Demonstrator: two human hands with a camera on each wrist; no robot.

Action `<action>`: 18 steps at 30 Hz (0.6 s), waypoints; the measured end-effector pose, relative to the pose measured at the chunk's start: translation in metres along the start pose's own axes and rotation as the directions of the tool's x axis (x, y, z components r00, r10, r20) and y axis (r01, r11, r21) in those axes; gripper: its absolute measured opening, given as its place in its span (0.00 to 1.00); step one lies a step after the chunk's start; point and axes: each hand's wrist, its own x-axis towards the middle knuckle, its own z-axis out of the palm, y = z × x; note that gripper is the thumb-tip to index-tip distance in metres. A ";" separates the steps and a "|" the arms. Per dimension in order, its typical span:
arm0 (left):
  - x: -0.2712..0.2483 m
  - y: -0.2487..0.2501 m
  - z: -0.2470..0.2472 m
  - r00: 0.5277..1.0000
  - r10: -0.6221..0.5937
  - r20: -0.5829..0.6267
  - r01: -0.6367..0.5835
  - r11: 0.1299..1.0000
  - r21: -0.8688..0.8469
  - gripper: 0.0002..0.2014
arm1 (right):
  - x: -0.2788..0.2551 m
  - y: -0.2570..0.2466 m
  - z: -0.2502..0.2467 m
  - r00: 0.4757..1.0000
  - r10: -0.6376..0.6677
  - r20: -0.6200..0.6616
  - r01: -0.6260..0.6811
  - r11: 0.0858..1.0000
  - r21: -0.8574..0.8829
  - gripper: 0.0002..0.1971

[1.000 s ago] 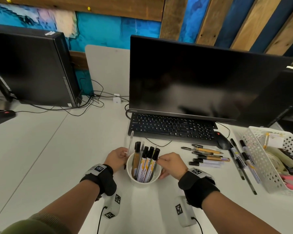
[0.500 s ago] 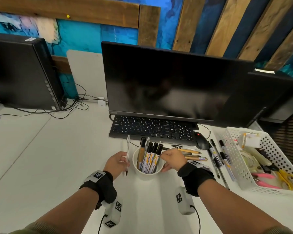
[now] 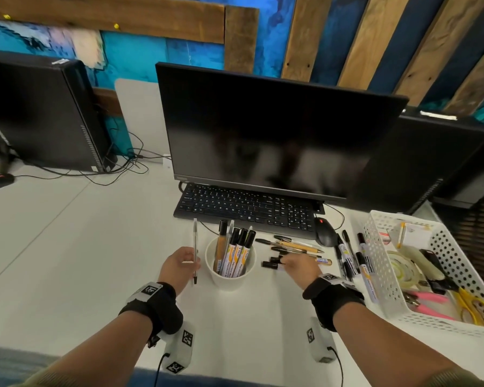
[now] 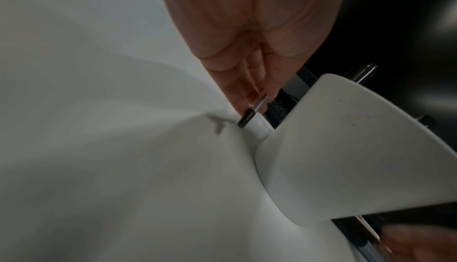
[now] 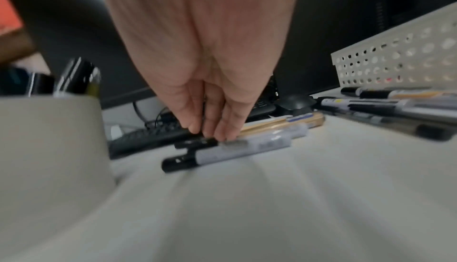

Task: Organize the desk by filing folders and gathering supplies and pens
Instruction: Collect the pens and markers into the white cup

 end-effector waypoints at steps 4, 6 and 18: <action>-0.008 0.008 0.003 0.996 0.018 -0.092 -0.027 0.995 -0.096 0.19 | 0.002 0.017 0.007 0.997 -0.078 0.030 0.081 0.988 -0.135 0.16; -0.011 0.017 0.001 0.988 0.053 -0.147 -0.073 0.988 -0.135 0.22 | 0.002 0.013 0.006 0.997 -0.078 0.021 0.081 0.973 -0.215 0.16; -0.020 0.073 0.013 0.899 0.281 -0.335 -0.352 0.920 -0.173 0.06 | 0.004 0.002 -0.011 0.954 -0.031 -0.300 0.118 0.953 0.278 0.05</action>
